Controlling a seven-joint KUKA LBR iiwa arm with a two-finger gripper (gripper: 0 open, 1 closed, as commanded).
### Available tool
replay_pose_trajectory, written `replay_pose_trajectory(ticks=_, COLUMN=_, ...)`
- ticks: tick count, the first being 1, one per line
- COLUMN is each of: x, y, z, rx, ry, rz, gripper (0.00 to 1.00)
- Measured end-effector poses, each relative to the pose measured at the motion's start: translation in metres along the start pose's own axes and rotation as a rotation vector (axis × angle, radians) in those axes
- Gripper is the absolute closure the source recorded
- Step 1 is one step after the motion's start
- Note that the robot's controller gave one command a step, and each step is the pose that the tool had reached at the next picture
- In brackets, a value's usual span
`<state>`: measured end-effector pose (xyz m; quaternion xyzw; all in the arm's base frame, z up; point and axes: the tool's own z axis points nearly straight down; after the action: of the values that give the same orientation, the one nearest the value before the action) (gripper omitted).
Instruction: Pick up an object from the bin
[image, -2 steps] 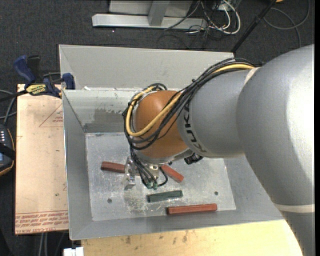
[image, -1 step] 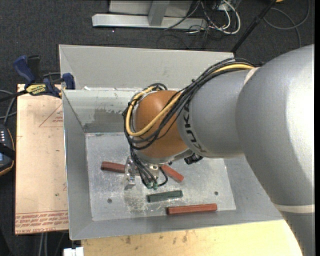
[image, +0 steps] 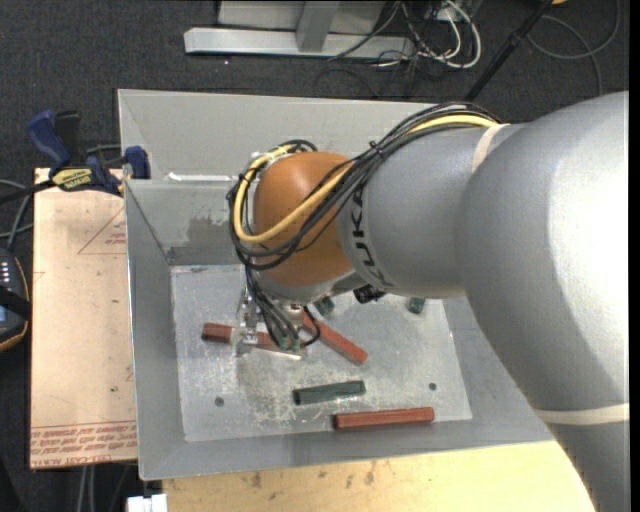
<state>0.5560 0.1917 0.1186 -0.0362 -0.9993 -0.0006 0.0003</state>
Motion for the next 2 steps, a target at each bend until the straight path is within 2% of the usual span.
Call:
replay_pose_trajectory(ticks=1, x=0.0259, y=0.0126, z=0.0151, rx=0.001, ry=0.003, rz=-0.050, gripper=0.00)
replay_pose_trajectory(ticks=2, x=0.0247, y=0.0125, z=0.0147, rx=0.000, ry=0.001, rz=-0.048, gripper=0.00)
